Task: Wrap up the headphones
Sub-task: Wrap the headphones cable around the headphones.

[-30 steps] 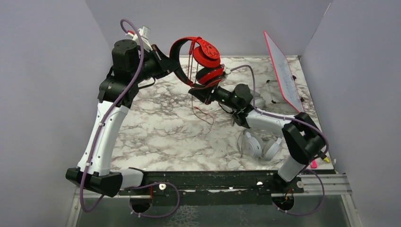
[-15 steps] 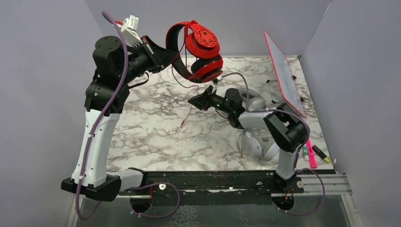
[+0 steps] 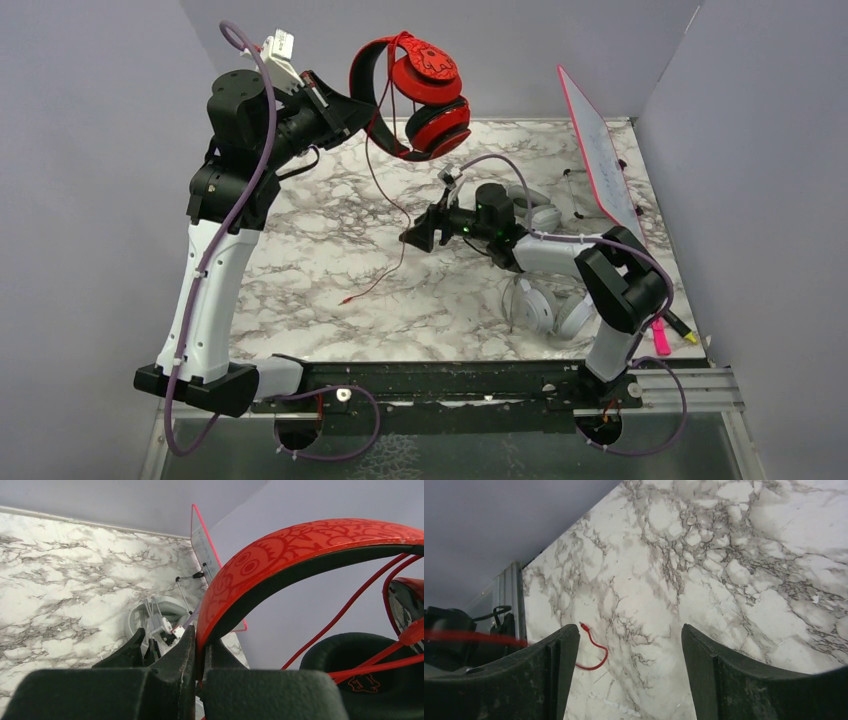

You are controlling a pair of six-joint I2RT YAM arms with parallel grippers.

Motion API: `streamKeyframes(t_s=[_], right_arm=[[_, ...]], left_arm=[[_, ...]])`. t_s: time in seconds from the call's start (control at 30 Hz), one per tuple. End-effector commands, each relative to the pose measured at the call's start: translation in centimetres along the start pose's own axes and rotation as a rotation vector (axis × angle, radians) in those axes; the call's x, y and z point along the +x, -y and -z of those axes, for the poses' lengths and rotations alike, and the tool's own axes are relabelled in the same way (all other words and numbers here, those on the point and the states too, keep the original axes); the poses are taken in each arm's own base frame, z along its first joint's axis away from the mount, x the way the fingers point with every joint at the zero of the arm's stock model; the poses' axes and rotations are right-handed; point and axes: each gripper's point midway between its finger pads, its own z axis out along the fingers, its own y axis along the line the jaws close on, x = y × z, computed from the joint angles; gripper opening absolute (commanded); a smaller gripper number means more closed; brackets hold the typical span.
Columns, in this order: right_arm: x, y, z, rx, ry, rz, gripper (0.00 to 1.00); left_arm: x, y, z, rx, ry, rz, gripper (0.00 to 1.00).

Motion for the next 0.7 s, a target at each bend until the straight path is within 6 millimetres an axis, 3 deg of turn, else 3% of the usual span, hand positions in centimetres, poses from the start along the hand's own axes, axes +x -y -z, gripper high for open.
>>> streamKeyframes(t_s=[0.0,0.2,0.37,0.67], right_arm=[[3.2,-0.8,0.4,-0.100,-0.101,0.017,0.82],[4.0,-1.9,0.8,-0.177,-0.065,0.003,0.79],[4.2,3.1,2.4,0.150,-0.060,-0.081,0.78],[6.7,0.5,5.9,-0.002,-0.036,0.055,0.78]], left_arm=[[-1.8,2.0,0.6,0.047,0.068,0.006,0.00],[-2.0,2.2,0.4,0.056,0.066,0.003,0.00],[-1.9,2.3,0.4,0.060,0.062,0.003,0.00],[-1.7,2.3,0.7,0.063,0.060,0.000,0.00]])
